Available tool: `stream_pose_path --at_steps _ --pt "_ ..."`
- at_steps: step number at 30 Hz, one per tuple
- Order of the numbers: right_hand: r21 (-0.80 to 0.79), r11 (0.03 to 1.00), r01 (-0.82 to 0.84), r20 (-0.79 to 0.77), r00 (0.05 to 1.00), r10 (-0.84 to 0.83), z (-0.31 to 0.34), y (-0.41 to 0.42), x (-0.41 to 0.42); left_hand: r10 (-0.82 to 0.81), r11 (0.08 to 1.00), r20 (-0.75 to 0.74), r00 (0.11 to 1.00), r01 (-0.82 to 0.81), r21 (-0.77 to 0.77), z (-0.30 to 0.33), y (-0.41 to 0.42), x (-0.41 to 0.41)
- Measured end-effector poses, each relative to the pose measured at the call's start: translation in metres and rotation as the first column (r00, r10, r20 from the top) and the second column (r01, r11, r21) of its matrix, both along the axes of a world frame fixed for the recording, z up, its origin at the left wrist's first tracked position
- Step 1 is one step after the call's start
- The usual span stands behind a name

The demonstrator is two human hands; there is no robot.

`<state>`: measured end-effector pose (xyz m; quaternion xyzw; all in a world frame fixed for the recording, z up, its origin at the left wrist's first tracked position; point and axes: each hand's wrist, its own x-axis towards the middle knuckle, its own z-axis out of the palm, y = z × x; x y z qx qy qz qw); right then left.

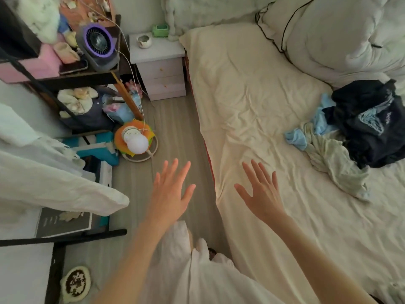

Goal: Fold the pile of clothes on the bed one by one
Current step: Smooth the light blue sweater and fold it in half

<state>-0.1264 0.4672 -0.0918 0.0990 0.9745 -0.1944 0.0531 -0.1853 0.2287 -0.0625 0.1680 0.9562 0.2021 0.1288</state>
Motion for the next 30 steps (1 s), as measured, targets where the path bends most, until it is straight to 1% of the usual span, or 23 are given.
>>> stream_pose_path --at_steps 2,5,9,11,14,17,19,21,24,30 --pt "0.004 1.000 0.030 -0.007 1.000 -0.030 -0.002 0.007 -0.025 -0.019 1.000 0.000 1.000 0.019 0.001 -0.005 0.006 -0.030" --pt "0.023 0.996 0.082 -0.020 0.997 -0.081 -0.006 0.016 -0.066 -0.080 0.996 0.012 0.997 0.081 -0.040 -0.017 0.014 -0.078" --pt "0.022 0.983 0.181 0.003 0.983 -0.181 -0.024 0.032 -0.120 -0.214 0.974 0.072 0.974 0.219 -0.058 -0.045 0.034 -0.157" --pt "0.025 0.970 0.244 0.054 0.968 -0.245 -0.037 0.043 -0.143 -0.299 0.947 0.119 0.947 0.310 -0.088 -0.060 0.047 -0.202" --pt "0.038 0.930 0.366 0.144 0.919 -0.367 -0.055 0.060 -0.165 -0.409 0.895 0.179 0.895 0.431 -0.110 -0.078 0.067 -0.266" --pt "0.047 0.872 0.488 0.190 0.852 -0.487 -0.073 0.084 -0.189 -0.526 0.824 0.200 0.827 0.553 -0.120 -0.095 0.101 -0.325" --pt "0.057 0.836 0.546 0.207 0.813 -0.545 -0.086 0.101 -0.204 -0.576 0.789 0.213 0.789 0.605 -0.107 -0.106 0.129 -0.357" --pt "0.075 0.801 0.594 0.227 0.772 -0.594 -0.102 0.122 -0.217 -0.615 0.758 0.226 0.755 0.646 -0.094 -0.122 0.159 -0.380" --pt "0.110 0.757 0.644 0.241 0.721 -0.649 -0.129 0.161 -0.233 -0.657 0.710 0.250 0.711 0.696 -0.113 -0.155 0.202 -0.397" --pt "0.179 0.677 0.714 0.243 0.635 -0.733 -0.196 0.253 -0.254 -0.692 0.634 0.338 0.638 0.761 -0.140 -0.241 0.279 -0.396"
